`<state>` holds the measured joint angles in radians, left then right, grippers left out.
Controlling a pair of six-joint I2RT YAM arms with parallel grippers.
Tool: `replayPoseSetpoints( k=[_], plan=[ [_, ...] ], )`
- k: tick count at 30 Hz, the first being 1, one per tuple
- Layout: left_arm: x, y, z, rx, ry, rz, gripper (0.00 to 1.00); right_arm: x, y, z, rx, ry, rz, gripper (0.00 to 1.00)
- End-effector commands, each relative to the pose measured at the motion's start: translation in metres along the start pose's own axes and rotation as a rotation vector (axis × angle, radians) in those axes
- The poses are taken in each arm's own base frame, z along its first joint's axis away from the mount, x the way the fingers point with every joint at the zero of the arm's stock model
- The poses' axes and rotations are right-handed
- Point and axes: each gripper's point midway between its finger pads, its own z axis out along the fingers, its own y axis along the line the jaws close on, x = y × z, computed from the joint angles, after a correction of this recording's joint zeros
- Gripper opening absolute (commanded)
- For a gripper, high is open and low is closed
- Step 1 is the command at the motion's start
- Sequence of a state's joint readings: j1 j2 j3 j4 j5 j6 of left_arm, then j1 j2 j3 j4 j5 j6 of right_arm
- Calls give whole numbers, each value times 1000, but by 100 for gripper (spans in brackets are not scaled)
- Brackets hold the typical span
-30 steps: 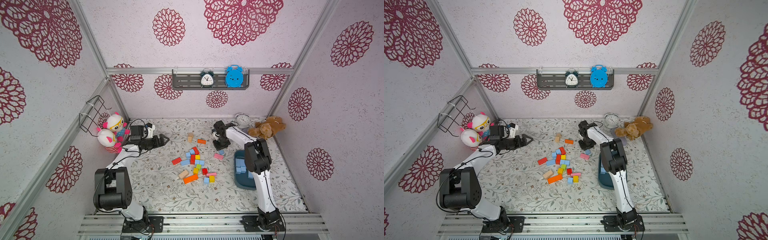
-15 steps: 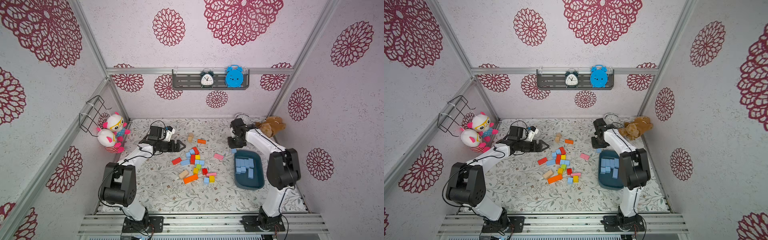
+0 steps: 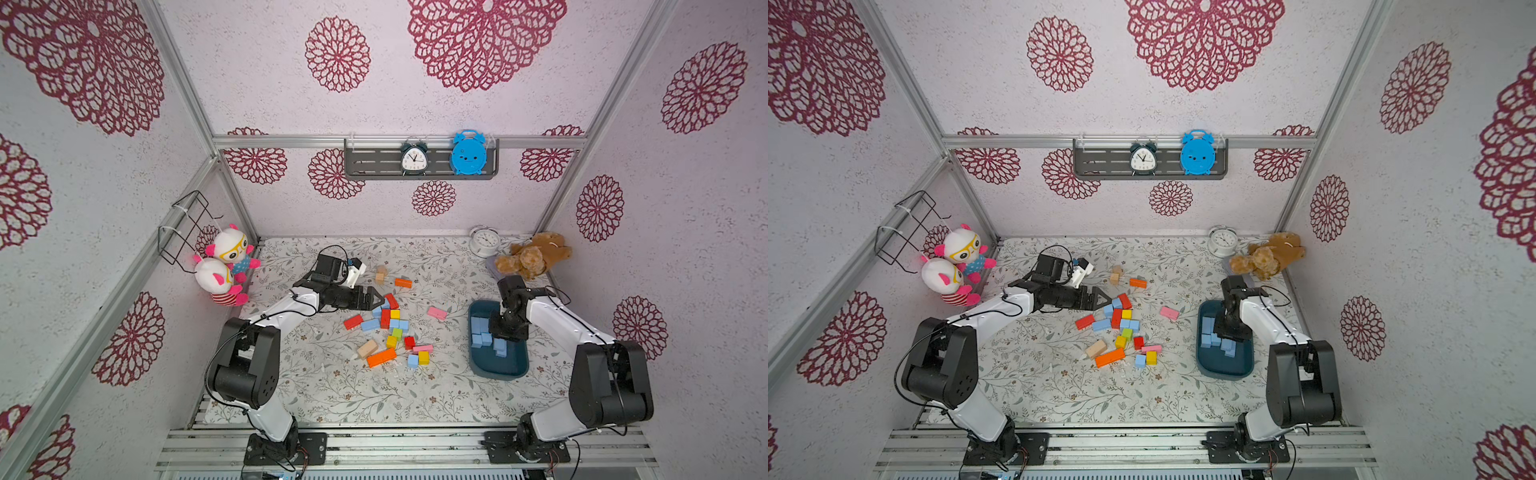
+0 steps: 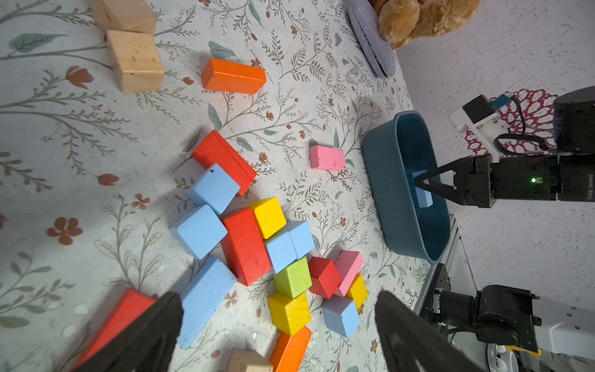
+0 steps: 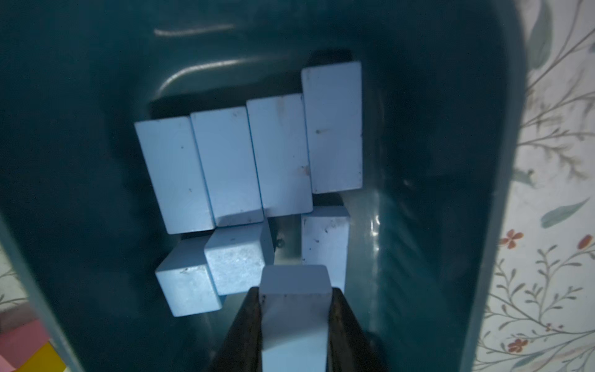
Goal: Pick out the blue building blocks
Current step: Place the building block in the storage box.
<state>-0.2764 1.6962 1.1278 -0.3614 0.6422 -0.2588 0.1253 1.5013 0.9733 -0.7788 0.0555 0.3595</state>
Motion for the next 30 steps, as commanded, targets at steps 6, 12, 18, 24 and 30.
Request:
replayPoseSetpoints(
  k=[6,12,18,24,30],
  plan=[
    [-3,-3,4,7,1,10,97,-3,-1,0,-2,-32,54,21],
    [1,-3,3,-7,7,29,97,-12,3,6,-11,-44,46,24],
    [1,-4,3,-11,9,36,97,-15,3,4,-6,-52,47,49],
    [3,-4,4,-9,11,35,97,-9,-10,-16,42,-73,51,50],
    [3,-6,5,-4,13,36,97,2,-3,-17,-27,-74,57,37]
  ],
)
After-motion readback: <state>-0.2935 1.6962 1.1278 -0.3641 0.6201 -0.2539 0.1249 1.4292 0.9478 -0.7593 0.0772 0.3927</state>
